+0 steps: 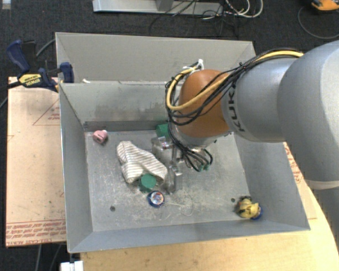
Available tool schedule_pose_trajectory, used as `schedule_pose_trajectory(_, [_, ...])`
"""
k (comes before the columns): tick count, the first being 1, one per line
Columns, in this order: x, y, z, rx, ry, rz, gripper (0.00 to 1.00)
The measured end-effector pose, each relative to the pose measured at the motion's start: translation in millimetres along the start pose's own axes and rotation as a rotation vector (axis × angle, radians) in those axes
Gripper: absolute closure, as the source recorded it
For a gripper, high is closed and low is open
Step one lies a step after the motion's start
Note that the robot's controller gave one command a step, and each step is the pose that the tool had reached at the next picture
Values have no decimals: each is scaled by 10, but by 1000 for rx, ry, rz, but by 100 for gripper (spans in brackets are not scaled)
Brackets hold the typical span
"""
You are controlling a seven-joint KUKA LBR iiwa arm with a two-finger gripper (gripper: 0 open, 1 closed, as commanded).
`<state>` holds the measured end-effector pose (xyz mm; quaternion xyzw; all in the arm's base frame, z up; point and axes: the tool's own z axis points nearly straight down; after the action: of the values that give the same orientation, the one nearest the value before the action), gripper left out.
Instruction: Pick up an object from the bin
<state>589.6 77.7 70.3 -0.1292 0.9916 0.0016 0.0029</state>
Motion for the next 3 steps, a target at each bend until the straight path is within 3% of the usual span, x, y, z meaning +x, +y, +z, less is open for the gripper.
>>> schedule_pose_trajectory(1, [0,1,0,0,0,0,0])
schedule_pose_trajectory(2, [-12,465,-18,0,-2,-101,0])
schedule_pose_trajectory(3, [3,679,-2,-1,-4,-113,100])
